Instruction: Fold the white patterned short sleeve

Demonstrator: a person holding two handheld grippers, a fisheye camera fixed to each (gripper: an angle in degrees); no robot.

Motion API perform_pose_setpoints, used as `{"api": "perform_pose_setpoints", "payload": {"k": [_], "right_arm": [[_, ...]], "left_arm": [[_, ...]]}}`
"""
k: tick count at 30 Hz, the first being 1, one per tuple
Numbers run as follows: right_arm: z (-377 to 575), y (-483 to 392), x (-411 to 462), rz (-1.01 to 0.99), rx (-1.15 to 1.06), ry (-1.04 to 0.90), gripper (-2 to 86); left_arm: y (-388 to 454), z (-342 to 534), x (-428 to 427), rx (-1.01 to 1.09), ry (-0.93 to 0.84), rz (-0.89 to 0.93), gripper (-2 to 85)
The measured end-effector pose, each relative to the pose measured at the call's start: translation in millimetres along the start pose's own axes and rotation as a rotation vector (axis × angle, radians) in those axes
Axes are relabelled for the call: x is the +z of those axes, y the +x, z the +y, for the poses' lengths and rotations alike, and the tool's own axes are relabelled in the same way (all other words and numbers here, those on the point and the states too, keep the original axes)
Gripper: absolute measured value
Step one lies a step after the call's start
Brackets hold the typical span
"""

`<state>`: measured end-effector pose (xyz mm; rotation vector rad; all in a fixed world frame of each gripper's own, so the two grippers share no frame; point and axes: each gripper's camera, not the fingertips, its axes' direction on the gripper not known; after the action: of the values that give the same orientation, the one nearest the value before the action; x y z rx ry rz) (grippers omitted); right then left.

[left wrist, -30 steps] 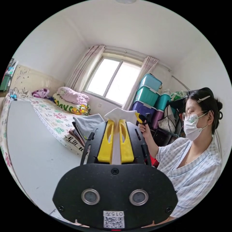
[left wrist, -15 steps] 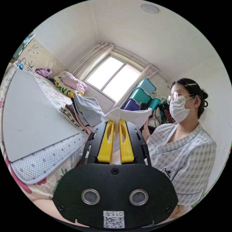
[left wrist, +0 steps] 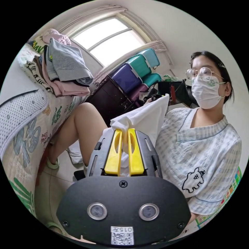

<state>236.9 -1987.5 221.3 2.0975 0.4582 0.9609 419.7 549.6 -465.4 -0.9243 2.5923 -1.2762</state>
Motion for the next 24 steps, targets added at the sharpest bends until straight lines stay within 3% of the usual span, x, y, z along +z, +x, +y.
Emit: {"api": "perform_pose_setpoints", "payload": {"k": [8,16,24], "right_arm": [[69,12,-52,-0.080,-0.013,0.128,0.4],[94,22,-47,-0.179,-0.117,0.077,0.4],[102,52,-28,-0.232,-0.150,0.057,0.4]], "left_arm": [[-56,-56,49,0.049,-0.158,0.179,3.2],[-115,-104,111,0.086,-0.349,0.499,7.4],[-126,-116,153,0.181,-0.569,0.538,15.9]]}}
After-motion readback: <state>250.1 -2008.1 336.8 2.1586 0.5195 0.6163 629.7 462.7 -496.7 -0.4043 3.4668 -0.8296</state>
